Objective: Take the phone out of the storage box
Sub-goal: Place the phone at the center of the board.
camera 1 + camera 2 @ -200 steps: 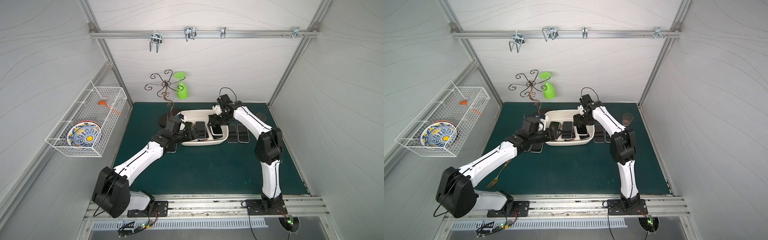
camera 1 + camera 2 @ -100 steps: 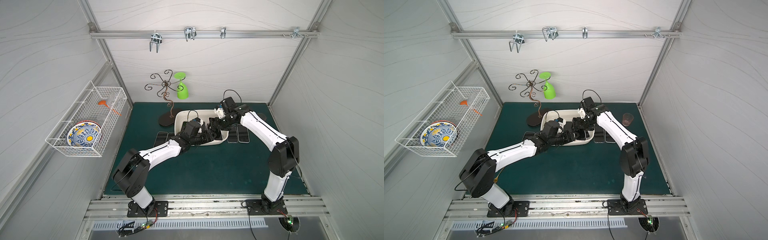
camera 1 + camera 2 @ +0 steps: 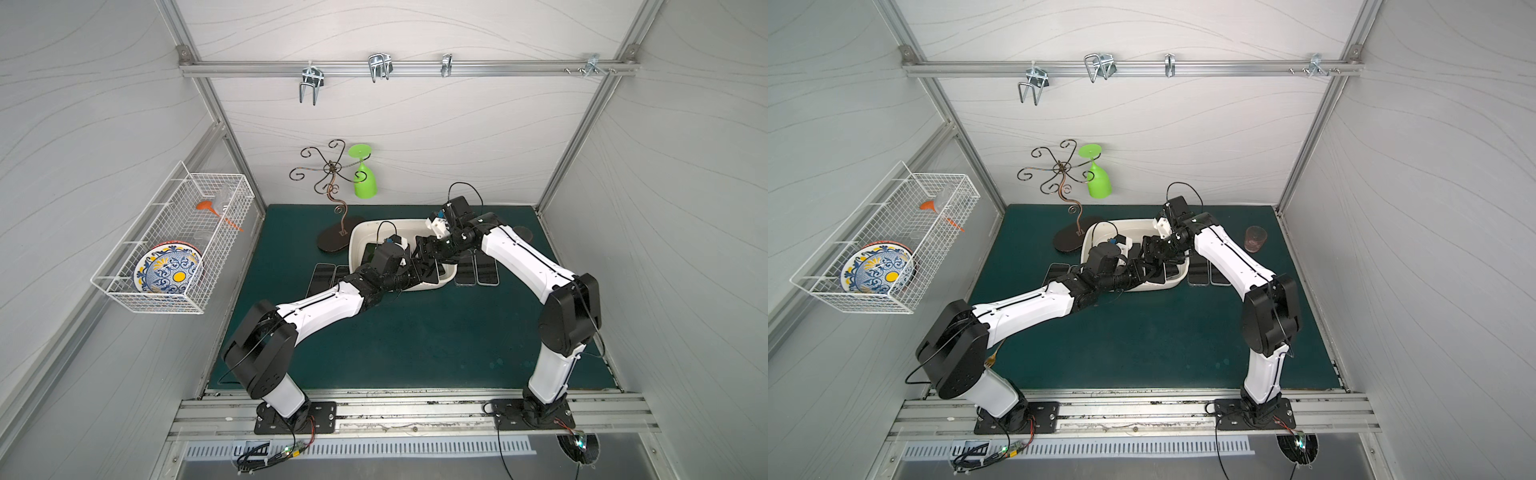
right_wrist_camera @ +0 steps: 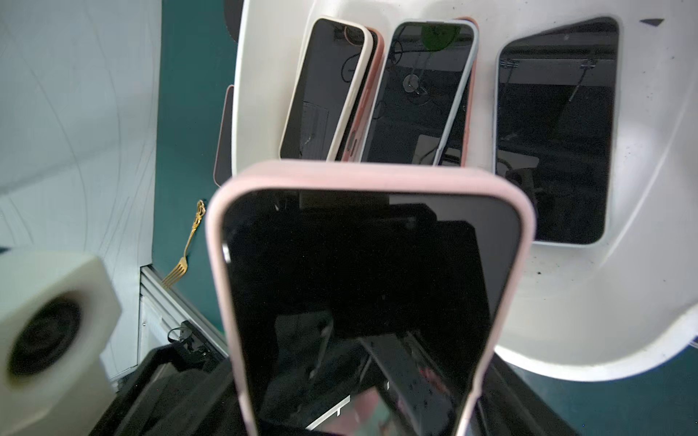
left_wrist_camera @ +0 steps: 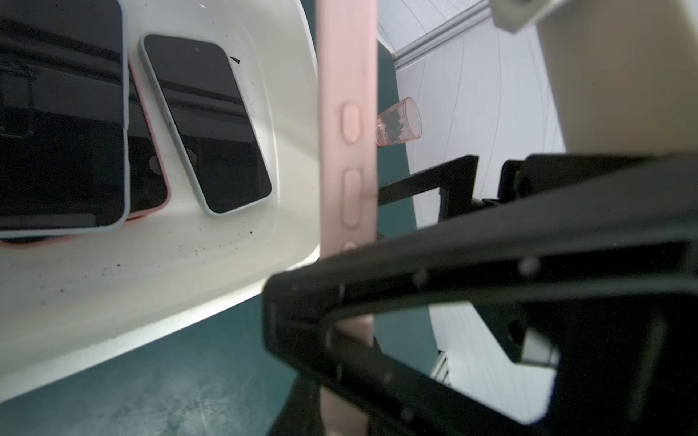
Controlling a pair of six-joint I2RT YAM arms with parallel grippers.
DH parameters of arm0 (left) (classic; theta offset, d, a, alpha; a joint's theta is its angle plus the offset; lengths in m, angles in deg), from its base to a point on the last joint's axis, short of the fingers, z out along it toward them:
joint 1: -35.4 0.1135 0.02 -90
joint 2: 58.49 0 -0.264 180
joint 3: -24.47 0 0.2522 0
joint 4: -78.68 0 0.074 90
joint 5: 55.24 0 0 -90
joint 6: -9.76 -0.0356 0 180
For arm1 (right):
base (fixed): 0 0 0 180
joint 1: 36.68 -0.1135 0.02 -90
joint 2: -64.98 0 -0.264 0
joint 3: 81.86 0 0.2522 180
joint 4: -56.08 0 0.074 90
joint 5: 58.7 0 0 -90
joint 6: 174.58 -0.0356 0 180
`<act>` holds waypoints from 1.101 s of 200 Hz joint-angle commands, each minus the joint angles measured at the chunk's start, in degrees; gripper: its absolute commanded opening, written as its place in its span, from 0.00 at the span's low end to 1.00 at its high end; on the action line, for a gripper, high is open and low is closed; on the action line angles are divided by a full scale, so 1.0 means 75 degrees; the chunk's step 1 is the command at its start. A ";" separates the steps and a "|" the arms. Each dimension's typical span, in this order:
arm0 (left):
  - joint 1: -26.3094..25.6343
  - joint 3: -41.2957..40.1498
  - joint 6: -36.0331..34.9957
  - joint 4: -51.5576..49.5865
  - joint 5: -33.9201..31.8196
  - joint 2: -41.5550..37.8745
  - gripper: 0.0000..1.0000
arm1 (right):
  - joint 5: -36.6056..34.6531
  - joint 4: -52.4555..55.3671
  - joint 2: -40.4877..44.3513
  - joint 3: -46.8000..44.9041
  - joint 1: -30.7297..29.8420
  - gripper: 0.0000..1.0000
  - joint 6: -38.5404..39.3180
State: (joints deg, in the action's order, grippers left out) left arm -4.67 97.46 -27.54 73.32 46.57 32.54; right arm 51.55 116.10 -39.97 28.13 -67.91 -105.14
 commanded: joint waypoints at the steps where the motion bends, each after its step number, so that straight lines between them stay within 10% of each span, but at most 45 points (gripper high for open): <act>1: 0.0035 0.0064 0.0060 0.0851 -0.0349 -0.0354 0.09 | 0.1128 -0.0053 0.0014 -0.0142 0.0042 0.67 -0.0156; 53: 0.0044 -0.0253 0.0077 0.0825 -0.0072 -0.0885 0.00 | 0.1674 -0.0478 -0.0058 -0.0397 0.0220 0.98 -0.0312; 220: -0.0028 -0.4524 -0.0460 -0.4279 -0.0868 -0.6678 0.00 | 0.2216 -0.0543 0.0534 -0.0349 0.1283 0.99 -0.0215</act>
State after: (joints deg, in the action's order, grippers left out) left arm -4.74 64.63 -31.95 41.00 41.94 -17.34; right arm 67.96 111.82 -38.37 25.26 -56.74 -107.76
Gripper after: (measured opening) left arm 0.163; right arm 0.987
